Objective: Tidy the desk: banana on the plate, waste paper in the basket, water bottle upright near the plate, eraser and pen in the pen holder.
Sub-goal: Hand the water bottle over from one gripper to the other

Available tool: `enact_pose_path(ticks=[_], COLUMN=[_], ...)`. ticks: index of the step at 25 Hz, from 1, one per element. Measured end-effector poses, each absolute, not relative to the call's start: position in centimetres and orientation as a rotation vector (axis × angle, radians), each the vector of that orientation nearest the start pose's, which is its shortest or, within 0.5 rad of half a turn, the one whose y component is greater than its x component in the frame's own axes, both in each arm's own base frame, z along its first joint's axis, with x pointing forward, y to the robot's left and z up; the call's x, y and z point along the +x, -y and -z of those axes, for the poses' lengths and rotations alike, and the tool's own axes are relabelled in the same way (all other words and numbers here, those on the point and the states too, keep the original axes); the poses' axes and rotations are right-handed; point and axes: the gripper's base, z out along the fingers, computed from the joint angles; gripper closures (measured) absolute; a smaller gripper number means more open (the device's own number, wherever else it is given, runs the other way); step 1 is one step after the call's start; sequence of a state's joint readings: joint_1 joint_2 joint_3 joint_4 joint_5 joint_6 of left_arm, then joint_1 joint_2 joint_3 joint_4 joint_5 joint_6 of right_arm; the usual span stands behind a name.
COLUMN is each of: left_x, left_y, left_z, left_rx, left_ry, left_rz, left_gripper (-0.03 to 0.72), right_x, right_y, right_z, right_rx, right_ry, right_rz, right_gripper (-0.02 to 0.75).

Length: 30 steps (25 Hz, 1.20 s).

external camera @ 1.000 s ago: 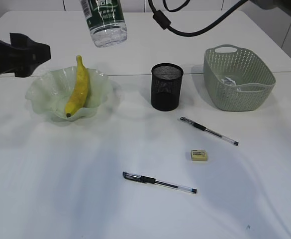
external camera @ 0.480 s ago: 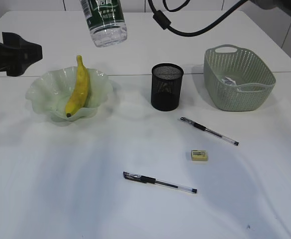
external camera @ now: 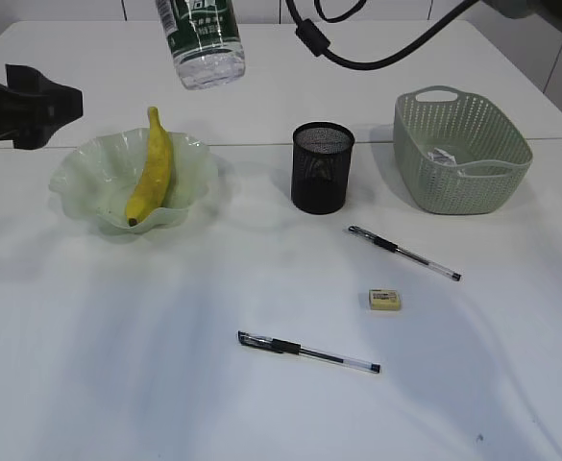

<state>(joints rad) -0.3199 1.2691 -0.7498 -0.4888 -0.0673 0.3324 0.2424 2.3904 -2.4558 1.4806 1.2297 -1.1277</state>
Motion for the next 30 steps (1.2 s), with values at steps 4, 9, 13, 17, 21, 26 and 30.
enact_pose_path(ticks=[4, 9, 13, 17, 21, 26, 30], left_x=[26.3, 26.4, 26.8, 27.1, 27.2, 27.6, 27.9], left_y=[8.3, 8.2, 8.4, 8.5, 8.5, 8.6, 8.7], left_z=[-28.8, -28.9, -28.2, -27.6, -27.5, -27.0, -26.5], left_rx=[0.138, 0.160, 0.188, 0.219, 0.243, 0.245, 0.218], left_ry=[-1.921, -1.902, -1.923, -1.939, -1.932, -1.933, -1.946], left_rz=[0.270, 0.246, 0.228, 0.209, 0.192, 0.181, 0.192], left_gripper=[0.099, 0.099, 0.100, 0.100, 0.112, 0.137, 0.143], right_x=[47.3, 47.3, 47.3, 47.3, 47.3, 47.3, 47.3], right_y=[-20.5, -20.5, -20.5, -20.5, -20.5, -20.5, -20.5], right_z=[-34.5, -34.5, -34.5, -34.6, -34.6, -34.6, -34.6], right_rx=[-0.993, -0.998, -0.998, -0.997, -0.997, -0.998, -0.998], right_ry=[-1.462, -1.457, -1.454, -1.452, -1.449, -1.448, -1.448], right_rz=[-1.317, -1.311, -1.310, -1.312, -1.312, -1.311, -1.311], right_gripper=[0.362, 0.362, 0.362, 0.362, 0.362, 0.362, 0.362])
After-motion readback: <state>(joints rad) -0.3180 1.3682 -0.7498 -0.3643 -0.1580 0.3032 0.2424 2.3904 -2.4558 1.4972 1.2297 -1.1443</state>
